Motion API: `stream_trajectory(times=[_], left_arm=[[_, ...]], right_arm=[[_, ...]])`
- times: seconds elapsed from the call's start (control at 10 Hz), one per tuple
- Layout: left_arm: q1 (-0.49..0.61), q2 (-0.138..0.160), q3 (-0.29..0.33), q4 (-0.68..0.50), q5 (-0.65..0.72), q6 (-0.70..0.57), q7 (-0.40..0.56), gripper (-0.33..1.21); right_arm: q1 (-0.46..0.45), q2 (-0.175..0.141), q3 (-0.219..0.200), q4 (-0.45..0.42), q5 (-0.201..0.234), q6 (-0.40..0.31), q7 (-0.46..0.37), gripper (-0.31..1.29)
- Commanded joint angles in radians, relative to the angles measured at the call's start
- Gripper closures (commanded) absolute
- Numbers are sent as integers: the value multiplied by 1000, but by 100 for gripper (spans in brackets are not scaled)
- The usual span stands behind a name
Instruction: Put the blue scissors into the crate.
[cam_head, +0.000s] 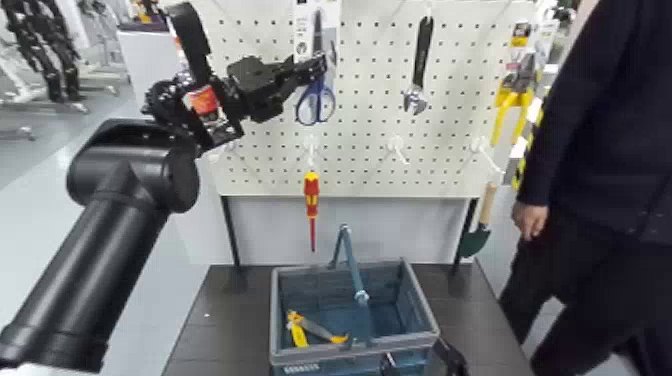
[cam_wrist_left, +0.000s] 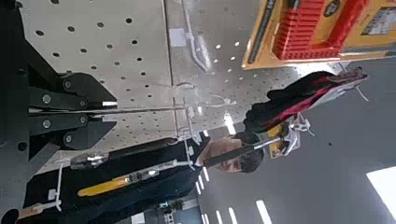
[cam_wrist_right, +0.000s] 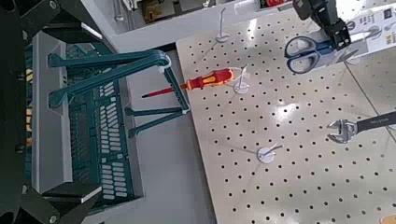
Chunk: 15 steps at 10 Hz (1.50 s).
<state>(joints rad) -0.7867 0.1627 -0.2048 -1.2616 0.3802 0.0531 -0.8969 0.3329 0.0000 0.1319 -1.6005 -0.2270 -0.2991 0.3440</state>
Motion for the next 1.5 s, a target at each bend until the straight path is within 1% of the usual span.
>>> stream_trajectory(times=[0.1,0.3,0.4,0.5,0.6,0.8,1.2,1.5], left_arm=[[66,-3,13,-128,13,47,3,117],[129,-6,8,-186,26,87,10,117],[169,0,-4,-219,48,116,18,117],[208,6,-4,-245,49,146,19,117],[244,6,2,-256,60,171,29,117],[296,8,11,-266,66,206,29,117],[362,20,25,-245,63,245,19,117],[420,26,51,-237,46,287,12,117]], right_arm=[[2,5,0,1,0,0,0,17],[2,5,0,-1,0,2,-2,17],[2,5,0,-1,0,3,-3,17],[2,5,0,1,0,5,-3,17],[3,5,0,1,0,6,-3,17],[2,0,3,1,0,9,-2,17],[-3,3,5,10,-2,17,6,17],[-3,5,3,10,-3,20,6,17]])
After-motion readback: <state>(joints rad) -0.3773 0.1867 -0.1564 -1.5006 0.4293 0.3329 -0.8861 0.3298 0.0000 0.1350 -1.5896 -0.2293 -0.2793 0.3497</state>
